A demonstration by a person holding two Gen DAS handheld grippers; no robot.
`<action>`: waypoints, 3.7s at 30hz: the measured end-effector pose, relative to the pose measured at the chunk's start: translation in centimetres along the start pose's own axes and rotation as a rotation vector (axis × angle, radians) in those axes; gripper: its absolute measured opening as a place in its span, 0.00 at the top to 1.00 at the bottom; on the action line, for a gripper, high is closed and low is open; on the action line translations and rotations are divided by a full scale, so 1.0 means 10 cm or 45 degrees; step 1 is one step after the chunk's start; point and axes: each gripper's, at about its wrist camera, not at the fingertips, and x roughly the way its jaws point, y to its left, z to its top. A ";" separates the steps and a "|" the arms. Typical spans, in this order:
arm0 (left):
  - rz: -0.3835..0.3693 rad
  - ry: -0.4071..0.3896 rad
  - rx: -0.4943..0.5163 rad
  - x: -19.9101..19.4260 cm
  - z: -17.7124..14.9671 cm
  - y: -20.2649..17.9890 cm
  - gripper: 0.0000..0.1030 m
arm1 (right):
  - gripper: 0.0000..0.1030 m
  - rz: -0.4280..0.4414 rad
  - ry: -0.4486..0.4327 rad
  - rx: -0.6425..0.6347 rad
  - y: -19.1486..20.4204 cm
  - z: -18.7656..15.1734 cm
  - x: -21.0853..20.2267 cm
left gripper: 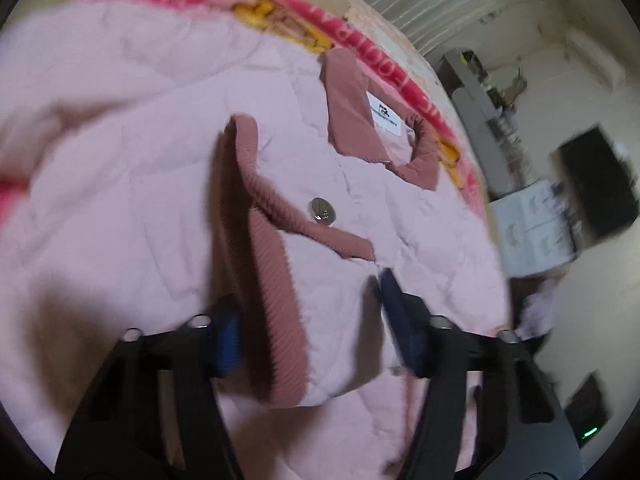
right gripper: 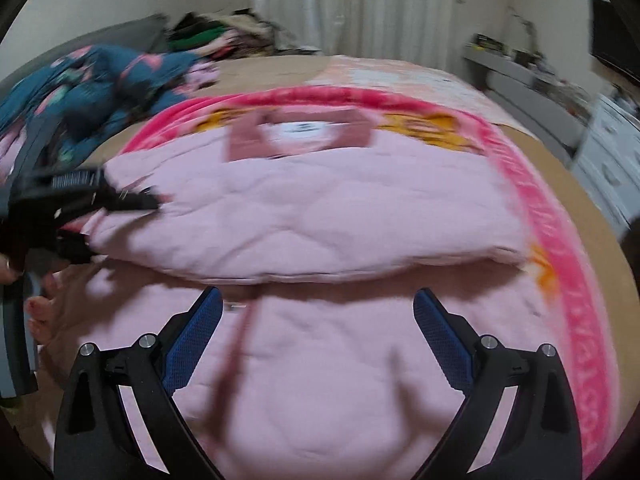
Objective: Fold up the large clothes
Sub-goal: 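Fold the held sleeve across the jacket front and release it, then move the left tool to the other sleeve cuff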
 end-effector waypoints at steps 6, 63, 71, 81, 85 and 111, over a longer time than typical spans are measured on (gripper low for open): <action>0.065 -0.126 0.250 -0.24 0.22 -0.32 0.92 | 0.08 -0.052 -0.032 0.105 -0.49 0.09 -0.11; 0.465 -0.235 0.148 -1.21 -0.04 0.68 0.09 | 0.04 0.161 0.002 -0.017 0.62 0.53 -0.16; 0.472 -0.267 0.052 -1.45 -0.04 1.11 0.09 | 0.04 0.205 -0.011 -0.104 1.13 0.61 -0.19; 0.499 -0.298 -0.050 -1.71 -0.02 1.62 0.09 | 0.04 0.265 0.000 -0.190 1.73 0.67 -0.11; 0.512 -0.298 -0.088 -1.79 -0.02 1.83 0.09 | 0.04 0.294 0.005 -0.225 1.99 0.66 -0.07; 0.494 -0.386 -0.448 -2.23 0.21 3.11 0.09 | 0.04 0.378 0.083 -0.432 3.10 0.60 0.32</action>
